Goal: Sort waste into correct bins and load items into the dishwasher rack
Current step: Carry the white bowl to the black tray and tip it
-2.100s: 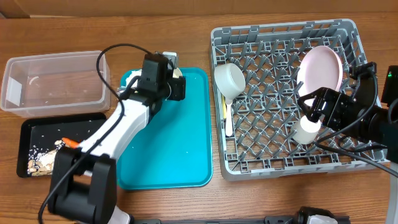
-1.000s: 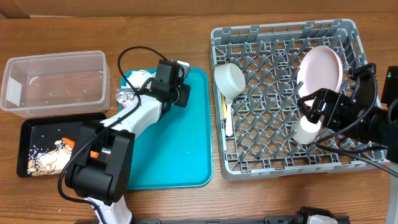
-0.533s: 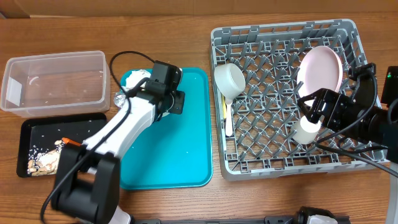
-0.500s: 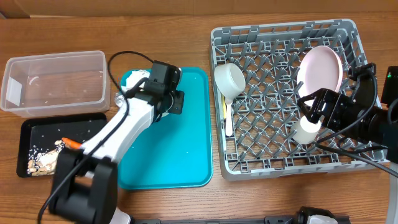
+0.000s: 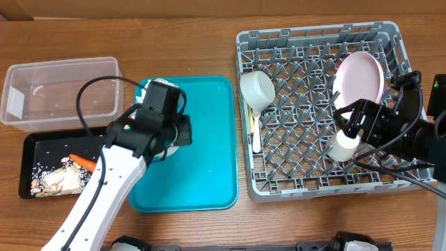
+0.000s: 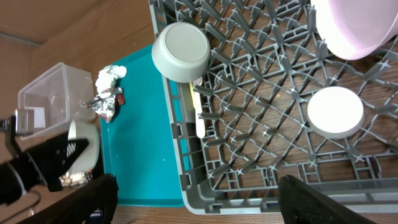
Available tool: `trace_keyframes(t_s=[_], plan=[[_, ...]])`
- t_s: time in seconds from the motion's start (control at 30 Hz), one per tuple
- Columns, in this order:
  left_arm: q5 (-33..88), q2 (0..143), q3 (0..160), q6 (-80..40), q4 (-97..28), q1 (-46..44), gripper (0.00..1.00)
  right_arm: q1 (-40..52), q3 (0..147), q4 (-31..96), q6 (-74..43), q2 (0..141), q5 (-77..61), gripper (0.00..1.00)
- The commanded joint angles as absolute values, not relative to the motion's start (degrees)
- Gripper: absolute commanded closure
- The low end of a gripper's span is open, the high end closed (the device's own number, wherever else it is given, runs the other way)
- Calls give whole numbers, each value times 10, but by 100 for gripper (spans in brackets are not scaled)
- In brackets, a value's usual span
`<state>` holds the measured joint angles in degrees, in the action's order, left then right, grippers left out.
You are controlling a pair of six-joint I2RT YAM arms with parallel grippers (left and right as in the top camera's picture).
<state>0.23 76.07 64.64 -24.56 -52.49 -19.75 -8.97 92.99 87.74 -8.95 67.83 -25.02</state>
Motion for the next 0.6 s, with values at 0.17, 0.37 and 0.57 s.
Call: trace_keyframes(t_s=[0.17,0.37,0.57], plan=[[-21,636,647,-313,-599,-106,96,-91,933,876,-88,676,-244,14],[43,585,637,-272,-615,60,96,-91,933,876,-88,676,-244,14],[261,592,587,-171,-540,274,96,-91,933,877,-88,676,-244,14]])
